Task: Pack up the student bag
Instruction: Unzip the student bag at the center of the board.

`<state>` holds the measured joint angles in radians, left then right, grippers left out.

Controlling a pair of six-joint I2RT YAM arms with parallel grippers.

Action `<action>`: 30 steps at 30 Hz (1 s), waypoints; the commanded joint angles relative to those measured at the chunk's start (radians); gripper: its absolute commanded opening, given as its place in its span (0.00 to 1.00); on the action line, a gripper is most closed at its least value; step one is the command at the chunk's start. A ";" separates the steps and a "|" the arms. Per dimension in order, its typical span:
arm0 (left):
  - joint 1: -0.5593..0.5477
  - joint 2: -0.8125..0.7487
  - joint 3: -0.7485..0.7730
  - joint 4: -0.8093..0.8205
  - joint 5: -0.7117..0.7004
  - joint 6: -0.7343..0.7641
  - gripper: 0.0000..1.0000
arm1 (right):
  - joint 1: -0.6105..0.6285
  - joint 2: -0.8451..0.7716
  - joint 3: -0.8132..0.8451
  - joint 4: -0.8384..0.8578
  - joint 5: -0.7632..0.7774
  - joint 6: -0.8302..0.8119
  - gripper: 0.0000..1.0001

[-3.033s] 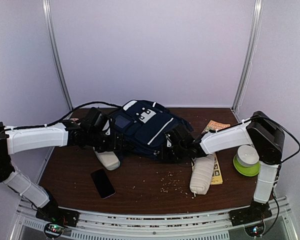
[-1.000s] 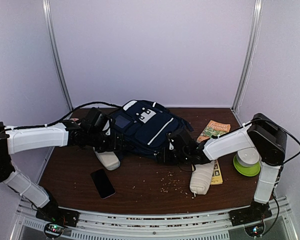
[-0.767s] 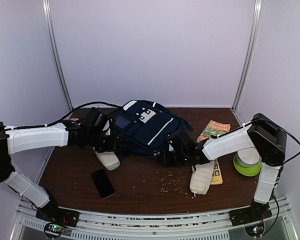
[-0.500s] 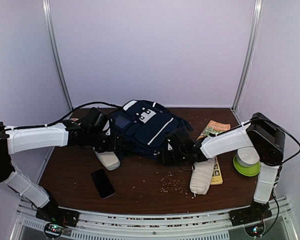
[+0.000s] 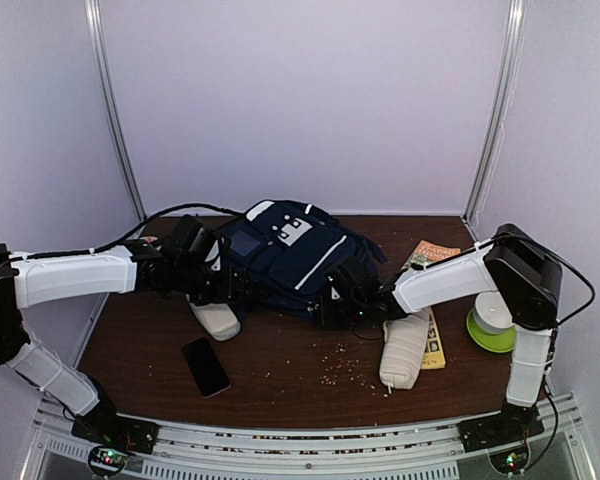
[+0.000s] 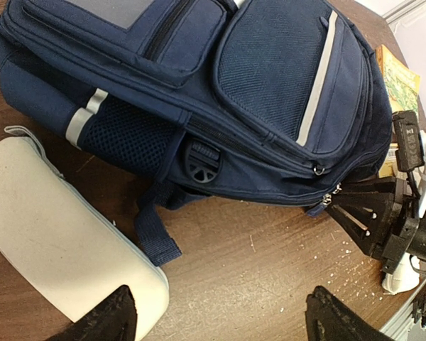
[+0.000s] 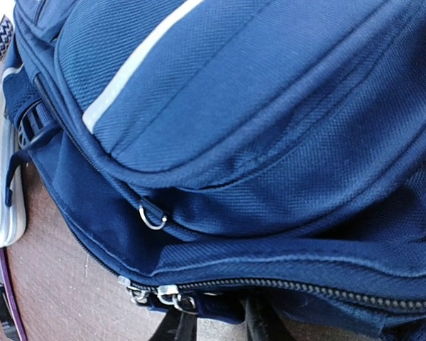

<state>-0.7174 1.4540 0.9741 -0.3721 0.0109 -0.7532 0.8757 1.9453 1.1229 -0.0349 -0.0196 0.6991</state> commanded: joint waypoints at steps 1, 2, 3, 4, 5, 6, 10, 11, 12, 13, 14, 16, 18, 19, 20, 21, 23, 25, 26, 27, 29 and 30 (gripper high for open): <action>-0.007 -0.002 0.000 0.009 -0.005 0.011 0.85 | -0.002 0.030 0.015 0.011 0.031 -0.006 0.19; -0.007 -0.002 0.000 0.009 -0.005 0.011 0.85 | -0.003 0.025 0.011 0.014 0.029 -0.006 0.17; -0.007 -0.002 -0.002 0.009 -0.006 0.012 0.85 | -0.002 0.019 0.006 0.016 0.029 -0.005 0.14; -0.007 -0.003 -0.002 0.009 -0.006 0.012 0.85 | -0.003 0.013 0.002 0.018 0.029 -0.006 0.12; -0.007 -0.001 -0.002 0.010 -0.008 0.012 0.85 | -0.002 0.005 -0.005 0.020 0.028 -0.007 0.09; -0.007 -0.001 -0.002 0.009 -0.009 0.012 0.85 | -0.002 -0.002 -0.012 0.021 0.028 -0.007 0.06; -0.007 0.002 -0.006 0.009 -0.015 0.011 0.85 | -0.002 -0.038 -0.049 0.028 0.030 -0.005 0.00; -0.007 0.003 -0.006 0.010 -0.015 0.012 0.85 | -0.003 -0.048 -0.059 0.028 0.034 -0.004 0.00; -0.008 0.005 -0.006 0.010 -0.015 0.011 0.85 | -0.002 -0.056 -0.067 0.026 0.038 -0.005 0.00; -0.007 0.006 -0.005 0.010 -0.016 0.011 0.85 | -0.003 -0.067 -0.074 0.021 0.045 -0.004 0.00; -0.007 0.007 -0.004 0.011 -0.016 0.012 0.85 | -0.002 -0.075 -0.080 0.012 0.058 -0.004 0.00; -0.007 0.009 -0.002 0.011 -0.016 0.012 0.85 | -0.004 -0.089 -0.091 -0.010 0.085 -0.003 0.00; -0.007 0.011 0.001 0.010 -0.018 0.012 0.85 | -0.010 -0.103 -0.110 -0.021 0.105 0.001 0.00; -0.007 0.011 0.001 0.011 -0.018 0.014 0.85 | -0.015 -0.111 -0.119 -0.024 0.110 0.003 0.00; -0.007 0.011 0.002 0.011 -0.020 0.014 0.85 | -0.022 -0.116 -0.128 -0.026 0.115 0.007 0.00; -0.007 0.011 0.000 0.011 -0.023 0.014 0.85 | -0.026 -0.123 -0.137 -0.030 0.121 0.011 0.00; -0.007 0.011 -0.002 0.010 -0.027 0.014 0.85 | -0.032 -0.135 -0.152 -0.030 0.125 0.016 0.00; -0.007 0.012 -0.001 0.012 -0.028 0.013 0.85 | -0.033 -0.143 -0.157 -0.027 0.113 0.011 0.00; -0.007 0.014 0.000 0.012 -0.026 0.013 0.85 | -0.033 -0.145 -0.159 -0.022 0.104 0.009 0.00; -0.007 0.016 0.005 0.017 -0.021 0.012 0.85 | -0.033 -0.148 -0.162 -0.016 0.094 0.009 0.00; -0.013 0.026 0.015 0.029 -0.009 -0.002 0.85 | -0.032 -0.155 -0.167 -0.001 0.080 0.008 0.00; -0.025 0.036 0.025 0.040 -0.002 -0.014 0.85 | -0.032 -0.155 -0.165 0.002 0.078 0.007 0.00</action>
<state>-0.7204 1.4612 0.9741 -0.3698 -0.0013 -0.7532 0.8505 1.8236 0.9783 -0.0147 0.0460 0.7055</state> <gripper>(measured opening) 0.848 0.030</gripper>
